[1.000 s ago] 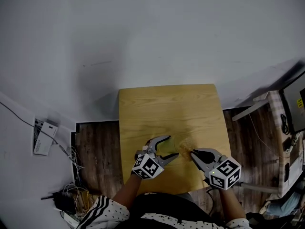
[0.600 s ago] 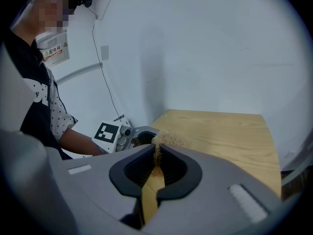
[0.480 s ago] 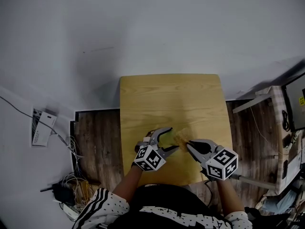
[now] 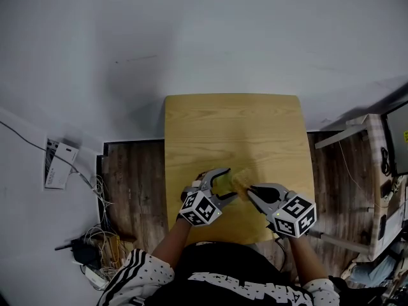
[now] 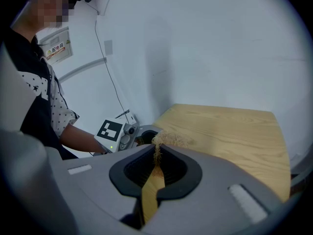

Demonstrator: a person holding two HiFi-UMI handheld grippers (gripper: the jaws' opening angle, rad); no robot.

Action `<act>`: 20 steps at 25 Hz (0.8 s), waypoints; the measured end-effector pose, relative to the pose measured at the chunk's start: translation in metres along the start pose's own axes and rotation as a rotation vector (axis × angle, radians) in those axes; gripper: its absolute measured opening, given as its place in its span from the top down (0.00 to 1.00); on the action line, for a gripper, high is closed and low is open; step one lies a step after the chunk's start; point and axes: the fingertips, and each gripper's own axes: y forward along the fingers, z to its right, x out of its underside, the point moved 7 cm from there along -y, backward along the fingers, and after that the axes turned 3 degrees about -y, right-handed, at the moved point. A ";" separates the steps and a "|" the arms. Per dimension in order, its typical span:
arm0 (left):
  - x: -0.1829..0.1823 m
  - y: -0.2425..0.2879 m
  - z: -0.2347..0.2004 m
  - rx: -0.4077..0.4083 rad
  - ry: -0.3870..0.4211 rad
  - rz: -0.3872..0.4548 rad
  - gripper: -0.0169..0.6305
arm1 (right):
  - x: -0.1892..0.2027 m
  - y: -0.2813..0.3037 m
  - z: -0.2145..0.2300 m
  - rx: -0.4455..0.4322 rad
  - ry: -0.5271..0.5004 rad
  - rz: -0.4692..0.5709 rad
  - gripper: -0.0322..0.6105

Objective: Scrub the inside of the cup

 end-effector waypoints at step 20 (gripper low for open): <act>0.014 -0.011 -0.007 -0.031 -0.110 0.005 0.44 | -0.005 0.013 -0.006 -0.035 -0.032 -0.017 0.89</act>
